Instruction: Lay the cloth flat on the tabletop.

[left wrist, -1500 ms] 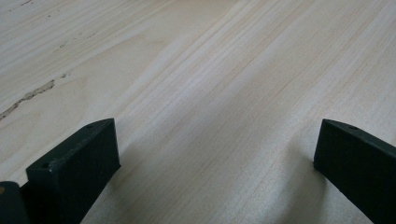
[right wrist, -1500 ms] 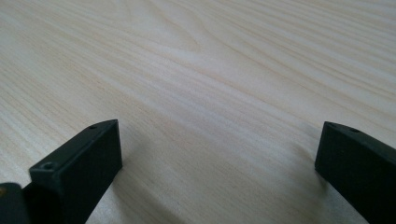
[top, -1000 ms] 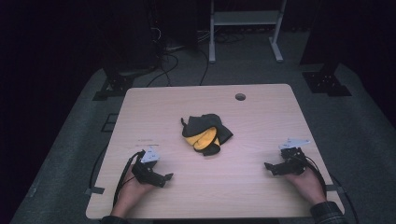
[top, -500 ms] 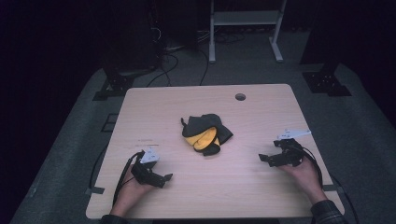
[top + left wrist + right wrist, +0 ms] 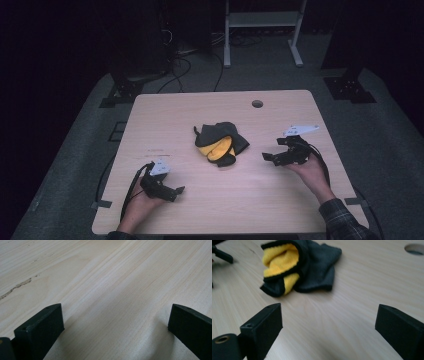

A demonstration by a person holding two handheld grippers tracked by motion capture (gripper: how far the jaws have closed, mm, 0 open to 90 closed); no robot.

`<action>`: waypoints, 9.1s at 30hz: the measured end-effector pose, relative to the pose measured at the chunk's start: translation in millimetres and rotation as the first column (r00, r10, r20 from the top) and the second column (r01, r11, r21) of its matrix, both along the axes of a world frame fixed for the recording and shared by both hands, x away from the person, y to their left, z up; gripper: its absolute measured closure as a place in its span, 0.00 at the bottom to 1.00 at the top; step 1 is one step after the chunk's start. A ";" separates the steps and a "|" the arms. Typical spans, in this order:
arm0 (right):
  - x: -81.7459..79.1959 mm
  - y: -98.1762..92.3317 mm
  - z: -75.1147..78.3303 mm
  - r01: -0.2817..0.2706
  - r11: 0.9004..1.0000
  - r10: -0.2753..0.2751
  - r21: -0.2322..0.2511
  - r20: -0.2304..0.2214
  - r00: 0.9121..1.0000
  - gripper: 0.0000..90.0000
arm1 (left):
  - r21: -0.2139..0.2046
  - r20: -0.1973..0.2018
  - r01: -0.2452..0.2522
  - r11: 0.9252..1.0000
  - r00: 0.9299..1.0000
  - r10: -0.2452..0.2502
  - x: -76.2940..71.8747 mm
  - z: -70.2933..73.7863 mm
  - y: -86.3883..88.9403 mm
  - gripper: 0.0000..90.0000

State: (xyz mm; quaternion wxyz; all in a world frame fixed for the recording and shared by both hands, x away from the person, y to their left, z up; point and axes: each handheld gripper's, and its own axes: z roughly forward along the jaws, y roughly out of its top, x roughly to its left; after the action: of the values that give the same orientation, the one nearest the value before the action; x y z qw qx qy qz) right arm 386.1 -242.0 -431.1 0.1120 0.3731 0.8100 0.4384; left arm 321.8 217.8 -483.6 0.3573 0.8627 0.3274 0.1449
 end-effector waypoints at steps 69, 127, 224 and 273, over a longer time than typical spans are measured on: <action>90.0 128.3 -40.5 -0.252 0.967 0.252 0.020 -0.141 0.957 0.82 | -0.002 0.002 0.000 1.000 1.000 0.000 -1.6 -0.2 0.4 0.00; -48.8 27.1 -12.4 -0.357 0.933 0.350 -0.038 -0.127 0.928 0.44 | -0.055 0.060 0.113 0.992 0.992 -0.110 75.8 26.7 -79.2 0.35; -68.7 83.6 -24.8 -0.278 0.961 0.274 0.002 -0.175 0.946 0.55 | -0.123 0.033 0.127 0.984 0.992 -0.124 52.4 53.6 -53.0 0.92; -22.7 1.6 49.8 -0.053 0.998 0.048 0.033 0.135 0.990 0.97 | -0.210 0.193 -0.035 0.977 0.978 0.077 46.9 101.9 5.3 0.93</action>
State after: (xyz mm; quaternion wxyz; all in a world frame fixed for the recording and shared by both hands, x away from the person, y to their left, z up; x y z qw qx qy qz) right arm 363.4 -240.4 -381.3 0.1483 0.3240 0.8016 0.4801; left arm 368.8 223.1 -381.6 0.4714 0.7926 0.3271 0.2064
